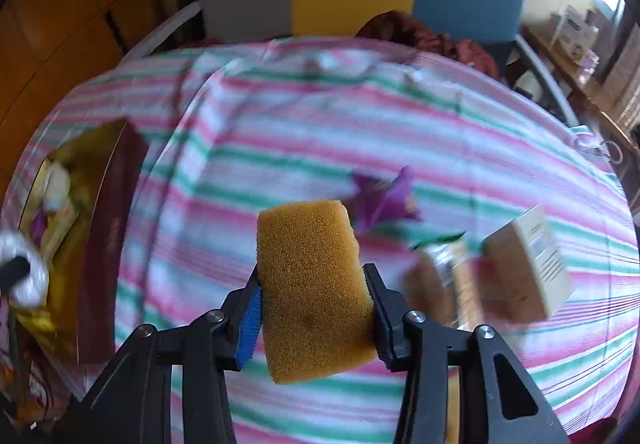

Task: Organize objects
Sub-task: 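Grasp a yellow sponge cake with the right tool while the left tool holds the bundle, then lower the plastic-wrapped bundle into the gold tray and open the left tool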

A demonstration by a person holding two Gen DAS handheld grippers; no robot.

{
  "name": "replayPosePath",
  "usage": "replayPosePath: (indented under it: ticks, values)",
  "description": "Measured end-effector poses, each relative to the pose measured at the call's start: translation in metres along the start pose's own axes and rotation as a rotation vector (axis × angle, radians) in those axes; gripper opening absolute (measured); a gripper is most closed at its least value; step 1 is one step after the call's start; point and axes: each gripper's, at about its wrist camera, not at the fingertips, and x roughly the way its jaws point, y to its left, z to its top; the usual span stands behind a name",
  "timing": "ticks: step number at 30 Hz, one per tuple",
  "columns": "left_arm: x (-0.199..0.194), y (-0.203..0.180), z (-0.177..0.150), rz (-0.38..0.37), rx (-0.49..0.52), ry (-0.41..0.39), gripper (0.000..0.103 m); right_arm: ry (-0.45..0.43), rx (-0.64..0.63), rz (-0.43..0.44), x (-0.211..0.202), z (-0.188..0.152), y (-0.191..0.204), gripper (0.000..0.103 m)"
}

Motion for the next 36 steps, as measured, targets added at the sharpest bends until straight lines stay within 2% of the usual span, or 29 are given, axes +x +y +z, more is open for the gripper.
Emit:
replayPosePath:
  ticks: [3, 7, 11, 15, 19, 29, 32, 36]
  values:
    - [-0.01, 0.011, -0.011, 0.05, -0.005, -0.026, 0.042, 0.014, -0.003, 0.021, 0.008, -0.016, 0.017, 0.046]
    - [-0.022, 0.022, -0.025, 0.126, -0.003, -0.067, 0.042, 0.016, -0.001, 0.013, 0.022, -0.027, 0.022, 0.046]
    - [-0.028, 0.034, -0.04, 0.172, -0.018, -0.079, 0.042, -0.004, -0.034, -0.017, 0.034, -0.031, 0.028, 0.044]
    - [-0.029, 0.044, -0.049, 0.199, -0.039, -0.077, 0.042, -0.021, -0.022, -0.002, 0.035, -0.033, 0.025, 0.044]
    - [-0.03, 0.047, -0.055, 0.208, -0.051, -0.083, 0.042, -0.035, -0.012, 0.021, 0.038, -0.036, 0.023, 0.044]
    - [-0.023, 0.055, -0.066, 0.221, -0.084, -0.056, 0.042, -0.028, -0.043, -0.001, 0.044, -0.038, 0.027, 0.045]
    - [-0.027, 0.065, -0.067, 0.207, -0.122, -0.057, 0.042, -0.031, -0.051, -0.01, 0.044, -0.038, 0.028, 0.044]
    - [-0.038, 0.094, -0.063, 0.165, -0.232, -0.068, 0.042, -0.029, -0.052, -0.014, 0.044, -0.038, 0.028, 0.044]
